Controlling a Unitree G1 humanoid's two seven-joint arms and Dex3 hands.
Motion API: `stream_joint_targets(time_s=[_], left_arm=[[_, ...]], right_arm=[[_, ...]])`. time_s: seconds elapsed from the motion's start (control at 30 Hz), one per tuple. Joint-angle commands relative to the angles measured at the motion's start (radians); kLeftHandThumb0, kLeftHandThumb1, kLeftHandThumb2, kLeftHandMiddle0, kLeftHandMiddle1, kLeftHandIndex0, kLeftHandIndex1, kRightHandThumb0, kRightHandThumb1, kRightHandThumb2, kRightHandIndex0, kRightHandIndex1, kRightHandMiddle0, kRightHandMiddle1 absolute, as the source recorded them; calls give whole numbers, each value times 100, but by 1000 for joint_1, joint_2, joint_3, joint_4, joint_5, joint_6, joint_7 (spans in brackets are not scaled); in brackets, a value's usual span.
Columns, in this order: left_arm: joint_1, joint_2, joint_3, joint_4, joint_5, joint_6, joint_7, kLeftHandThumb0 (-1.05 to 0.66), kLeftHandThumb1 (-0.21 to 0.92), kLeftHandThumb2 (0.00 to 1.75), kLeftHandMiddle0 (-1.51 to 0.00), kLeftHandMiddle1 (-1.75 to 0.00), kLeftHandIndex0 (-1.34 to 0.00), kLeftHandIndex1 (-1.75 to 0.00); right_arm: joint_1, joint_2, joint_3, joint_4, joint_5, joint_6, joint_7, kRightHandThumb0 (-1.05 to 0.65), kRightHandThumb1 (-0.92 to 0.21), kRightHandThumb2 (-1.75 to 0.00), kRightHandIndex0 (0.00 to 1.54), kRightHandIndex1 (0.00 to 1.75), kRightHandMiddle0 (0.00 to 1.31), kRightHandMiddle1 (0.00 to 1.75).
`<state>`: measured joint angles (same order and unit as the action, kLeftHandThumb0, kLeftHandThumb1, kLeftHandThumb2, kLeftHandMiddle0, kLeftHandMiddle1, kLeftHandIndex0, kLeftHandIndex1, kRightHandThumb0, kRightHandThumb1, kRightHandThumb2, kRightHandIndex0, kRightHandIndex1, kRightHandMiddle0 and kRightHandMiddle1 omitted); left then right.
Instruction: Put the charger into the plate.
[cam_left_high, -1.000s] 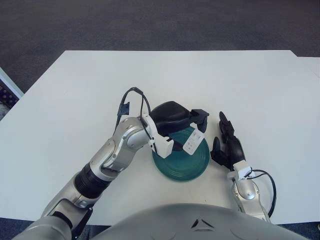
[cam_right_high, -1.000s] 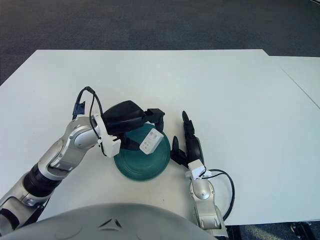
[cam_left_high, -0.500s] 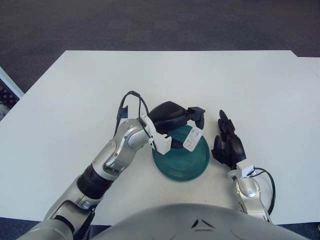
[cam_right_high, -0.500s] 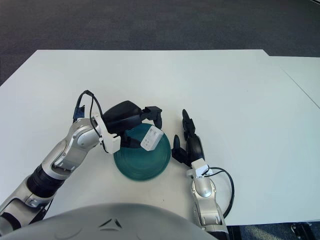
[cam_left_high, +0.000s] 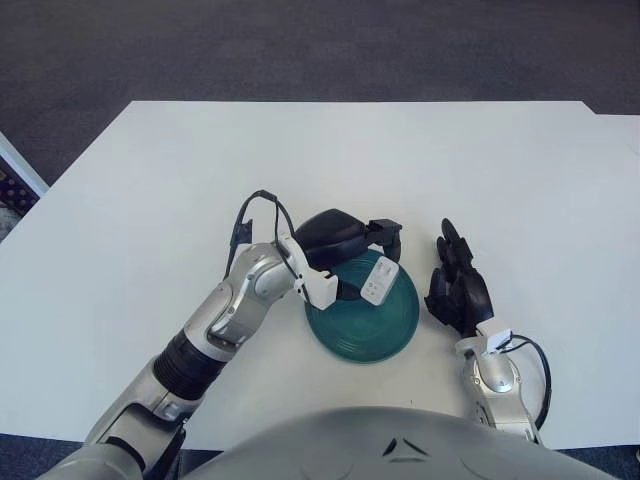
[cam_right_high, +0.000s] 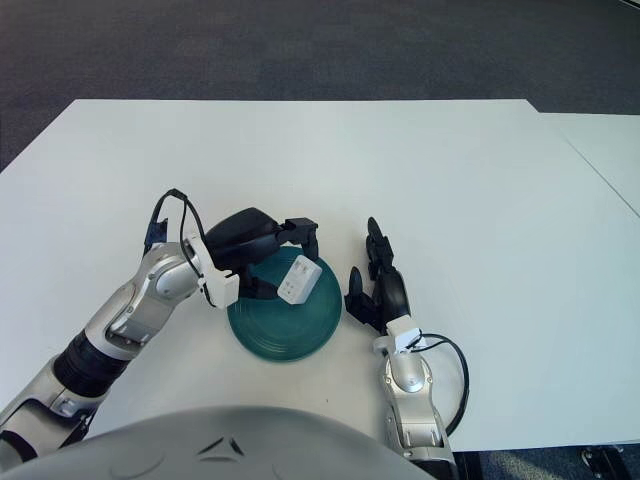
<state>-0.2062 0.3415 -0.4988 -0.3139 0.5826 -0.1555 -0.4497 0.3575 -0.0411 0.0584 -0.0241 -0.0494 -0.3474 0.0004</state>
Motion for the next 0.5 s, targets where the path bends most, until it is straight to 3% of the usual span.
stream_joint_targets(time_s=[0.0, 0.3, 0.47], left_arm=[[9, 10, 16, 11, -5, -24, 20, -49, 27, 137, -110, -175, -65, -175], [-1, 28, 15, 29, 18, -69, 35, -48, 28, 136, -111, -175, -63, -175], [-21, 55, 9, 27, -30, -79, -48, -48, 30, 133, -110, -175, -62, -175]], right_arm=[[13, 2, -10, 54, 28, 45, 18, -105, -92, -87, 0, 0, 0, 0], [5, 3, -15, 66, 35, 37, 28, -105, -92, -89, 0, 0, 0, 0], [-4, -5, -22, 78, 26, 32, 24, -105, -92, -90, 0, 0, 0, 0]])
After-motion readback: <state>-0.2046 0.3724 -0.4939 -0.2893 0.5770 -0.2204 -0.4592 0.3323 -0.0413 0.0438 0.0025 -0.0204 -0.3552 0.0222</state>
